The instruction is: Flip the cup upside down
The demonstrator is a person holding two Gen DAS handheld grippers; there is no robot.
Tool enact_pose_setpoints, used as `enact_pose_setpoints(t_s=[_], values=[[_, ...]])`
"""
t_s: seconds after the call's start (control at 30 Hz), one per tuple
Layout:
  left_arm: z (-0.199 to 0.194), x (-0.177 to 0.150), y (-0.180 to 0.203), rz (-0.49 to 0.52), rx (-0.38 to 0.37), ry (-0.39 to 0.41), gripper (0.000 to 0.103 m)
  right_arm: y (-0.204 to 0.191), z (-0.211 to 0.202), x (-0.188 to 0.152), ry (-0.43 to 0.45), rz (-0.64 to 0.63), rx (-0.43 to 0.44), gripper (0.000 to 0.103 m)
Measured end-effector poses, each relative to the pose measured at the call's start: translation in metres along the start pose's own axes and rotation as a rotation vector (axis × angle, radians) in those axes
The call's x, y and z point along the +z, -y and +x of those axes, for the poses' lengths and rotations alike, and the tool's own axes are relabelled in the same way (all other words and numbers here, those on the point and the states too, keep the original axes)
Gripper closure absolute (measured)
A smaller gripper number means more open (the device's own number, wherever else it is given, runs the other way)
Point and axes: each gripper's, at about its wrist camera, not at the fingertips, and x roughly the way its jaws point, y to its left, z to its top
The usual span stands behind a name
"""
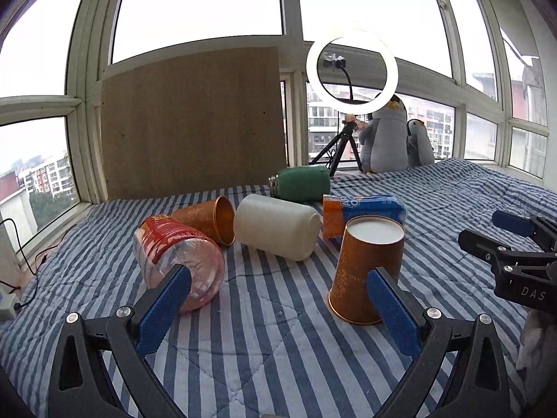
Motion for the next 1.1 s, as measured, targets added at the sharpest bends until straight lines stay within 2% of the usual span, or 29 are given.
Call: enact_pose_setpoints(t_s=[0.3,0.57,0.73,0.93,1.1], values=[[-0.02,0.0,-0.009,-0.032,0.05,0.088,0.001,0.01,-0.01,-0.001,0.048,0.056,-0.049,0.023],[-0.026,0.0,-0.014,-0.051,0.069,0.117,0.001,0.018,-0.016,-0.001,0.078,0.098,-0.088,0.023],[-0.027,0.0,-0.015,-0.052,0.072,0.119,0.001,0.019,-0.019,-0.001,0.094,0.105,-0.099,0.016],[-0.026,0.0,-0.014,-0.05,0.069,0.114,0.001,0.02,-0.019,-0.001,0.098,0.113,-0.097,0.015],[-0.025,0.0,-0.014,-0.05,0.068,0.109,0.001,0.019,-0.019,-0.001,0.098,0.108,-0.096,0.009]])
